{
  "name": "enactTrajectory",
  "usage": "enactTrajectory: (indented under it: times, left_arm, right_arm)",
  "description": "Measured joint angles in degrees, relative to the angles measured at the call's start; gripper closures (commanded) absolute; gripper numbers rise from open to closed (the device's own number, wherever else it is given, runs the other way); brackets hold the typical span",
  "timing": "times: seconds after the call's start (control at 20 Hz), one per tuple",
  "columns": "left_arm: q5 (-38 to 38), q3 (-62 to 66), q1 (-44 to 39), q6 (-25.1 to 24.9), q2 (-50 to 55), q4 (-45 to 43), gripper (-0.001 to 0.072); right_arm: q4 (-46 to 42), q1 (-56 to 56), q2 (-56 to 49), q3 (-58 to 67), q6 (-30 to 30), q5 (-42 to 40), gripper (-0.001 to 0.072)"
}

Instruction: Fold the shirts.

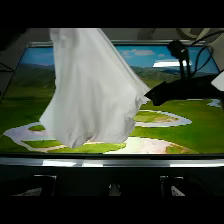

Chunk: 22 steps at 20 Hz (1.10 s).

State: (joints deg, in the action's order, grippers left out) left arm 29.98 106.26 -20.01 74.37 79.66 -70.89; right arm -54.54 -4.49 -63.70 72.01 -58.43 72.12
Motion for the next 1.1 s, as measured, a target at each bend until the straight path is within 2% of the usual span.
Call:
enactTrajectory:
  times: [0.1,0.15,0.2,0.25,0.35,0.5,0.6,0.75,0.9,0.95,1.1]
  left_arm:
    - [4.9,0.1,0.0,2.5,7.1,-0.1,0.0667]
    - [9.0,0.0,0.0,4.6,10.6,-0.3,0.0479]
    - [13.4,0.0,0.1,7.3,13.6,-0.7,0.0091]
    - [17.9,0.1,0.1,9.9,15.8,-0.7,-0.0013]
    - [29.2,0.0,0.5,13.4,19.1,-0.5,-0.0013]
    - [45.9,-1.8,1.9,15.7,19.6,-0.4,-0.0013]
    - [50.6,-8.1,1.8,17.1,16.2,-0.2,-0.0009]
    - [48.0,-26.1,0.0,22.1,6.8,1.6,-0.0009]
    - [37.5,-45.7,-2.9,26.8,-2.3,8.4,0.0005]
    - [33.5,-51.1,-3.8,28.0,-4.4,10.9,0.0070]
    - [24.5,-60.8,-7.5,30.6,-6.4,16.2,0.0071]
  right_arm:
    - [0.8,0.0,-3.4,-6.9,-0.7,-2.3,0.0689]
    - [1.2,0.0,-4.6,-9.7,-1.1,-2.9,0.0689]
    - [1.6,0.0,-5.8,-12.2,-1.0,-3.7,0.0689]
    - [1.6,0.0,-6.6,-14.2,-0.5,-4.1,0.0689]
    - [2.1,0.0,-7.5,-16.4,0.5,-5.2,0.0688]
    - [2.0,0.0,-8.2,-18.0,3.1,-5.6,0.0688]
    - [1.2,0.0,-8.3,-18.5,4.4,-4.5,0.0688]
    - [-0.1,0.0,-8.5,-18.8,6.5,-2.7,0.0688]
    - [-0.8,0.0,-8.5,-18.9,7.5,-2.0,0.0688]
    - [-0.9,0.0,-8.5,-18.9,7.6,-1.9,0.0688]
    - [-1.1,0.0,-8.5,-19.0,7.9,-1.6,0.0688]
